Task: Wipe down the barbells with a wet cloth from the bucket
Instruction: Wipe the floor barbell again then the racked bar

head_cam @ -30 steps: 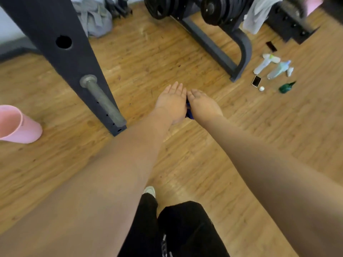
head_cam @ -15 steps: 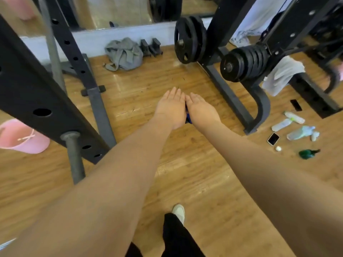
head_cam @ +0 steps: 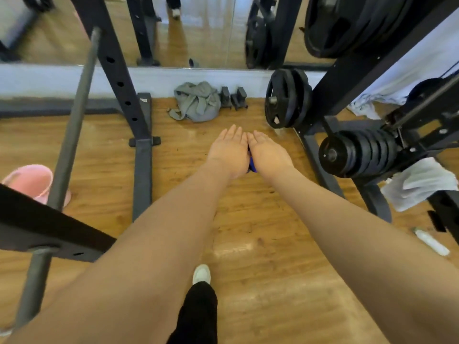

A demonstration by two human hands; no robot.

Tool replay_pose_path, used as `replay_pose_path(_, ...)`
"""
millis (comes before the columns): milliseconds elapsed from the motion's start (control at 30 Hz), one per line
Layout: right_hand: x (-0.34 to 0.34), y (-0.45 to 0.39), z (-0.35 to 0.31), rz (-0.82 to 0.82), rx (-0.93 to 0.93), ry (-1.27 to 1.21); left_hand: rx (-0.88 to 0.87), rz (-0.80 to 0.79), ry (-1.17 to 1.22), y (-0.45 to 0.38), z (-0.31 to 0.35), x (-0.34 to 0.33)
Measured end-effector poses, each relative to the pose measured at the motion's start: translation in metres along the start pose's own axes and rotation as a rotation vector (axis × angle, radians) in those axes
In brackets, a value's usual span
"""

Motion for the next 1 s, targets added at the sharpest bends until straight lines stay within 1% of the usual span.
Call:
replay_pose_path(67,-0.006,-0.034,0.015,0.004,0.01,-0.002,0.004,0.005,0.003,-0.037,-0.008,-0.005)
replay_pose_path(200,-0.018,-0.102,0.05,-0.058,0.021,-0.018,0.002,-0.034,-0.011,-0.113,-0.019,-0.013)
replay_pose_path(333,-0.025,-0.181,0.091,-0.028,0.046,-0.027,0.023,-0.001,0.006,-0.194,-0.029,-0.01)
replay_pose_path(500,-0.034,-0.294,0.137,0.015,0.158,-0.02,0.13,0.061,0.013,-0.303,-0.054,-0.01)
replay_pose_path(600,-0.034,-0.355,0.161,0.065,0.255,-0.038,0.187,0.063,-0.018,-0.362,-0.068,-0.005)
replay_pose_path(800,-0.038,-0.462,0.201,0.079,0.394,-0.058,0.334,0.09,-0.005,-0.459,-0.088,0.001)
replay_pose_path(900,-0.039,-0.508,0.212,0.075,0.465,-0.061,0.343,0.071,-0.032,-0.5,-0.103,-0.001)
replay_pose_path(1000,-0.052,-0.558,0.223,0.072,0.472,-0.054,0.355,0.095,-0.024,-0.544,-0.124,-0.005)
Point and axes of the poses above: each hand's wrist, its own y-axis away from the middle knuckle, its own x-axis out of the back of the hand, z = x × y, the point moved 1 cm from there along -y, towards the middle knuckle, and after that the axes turned 15 degrees about z, right-handed, at the moved point
